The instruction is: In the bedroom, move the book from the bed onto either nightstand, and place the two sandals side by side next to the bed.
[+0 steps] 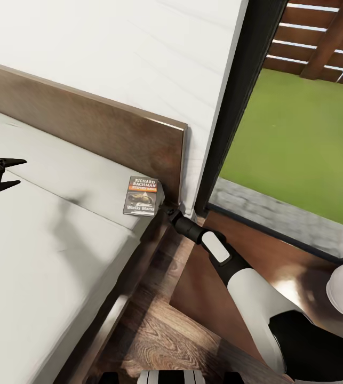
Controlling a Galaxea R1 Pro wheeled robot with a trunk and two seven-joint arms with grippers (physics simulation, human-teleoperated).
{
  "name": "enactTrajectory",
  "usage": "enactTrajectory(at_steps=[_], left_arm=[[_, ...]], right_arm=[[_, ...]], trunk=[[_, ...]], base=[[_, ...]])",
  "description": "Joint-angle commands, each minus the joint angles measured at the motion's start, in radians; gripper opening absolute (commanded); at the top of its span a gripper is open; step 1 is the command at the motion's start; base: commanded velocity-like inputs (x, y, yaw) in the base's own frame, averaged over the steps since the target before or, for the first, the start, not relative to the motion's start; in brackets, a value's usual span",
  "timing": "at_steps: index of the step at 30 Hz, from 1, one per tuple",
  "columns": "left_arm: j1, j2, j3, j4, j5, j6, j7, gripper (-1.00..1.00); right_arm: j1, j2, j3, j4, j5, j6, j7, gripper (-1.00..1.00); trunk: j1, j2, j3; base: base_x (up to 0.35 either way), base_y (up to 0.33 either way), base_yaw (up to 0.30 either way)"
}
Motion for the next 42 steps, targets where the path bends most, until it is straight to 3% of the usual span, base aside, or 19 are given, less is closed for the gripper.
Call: enactTrajectory(at_steps=[1,42], left_arm=[[-0.001,0.0,0.005,0.0,-0.008,0.004,-0.006,1.0],[-0.001,-0.001,0.005,0.0,-0.008,0.004,-0.006,1.0]], right_arm=[[-0.001,0.0,0.001,0.0,-0.006,0.003,0.001,1.0],[-0.013,0.0,0.01,0.0,-0.007,-0.003,-0.016,1.0]], trunk=[[0.0,0.0,-0.001],[0.0,0.0,-0.001]], base=[[0.0,0.0,0.0],[0.0,0.0,0.0]])
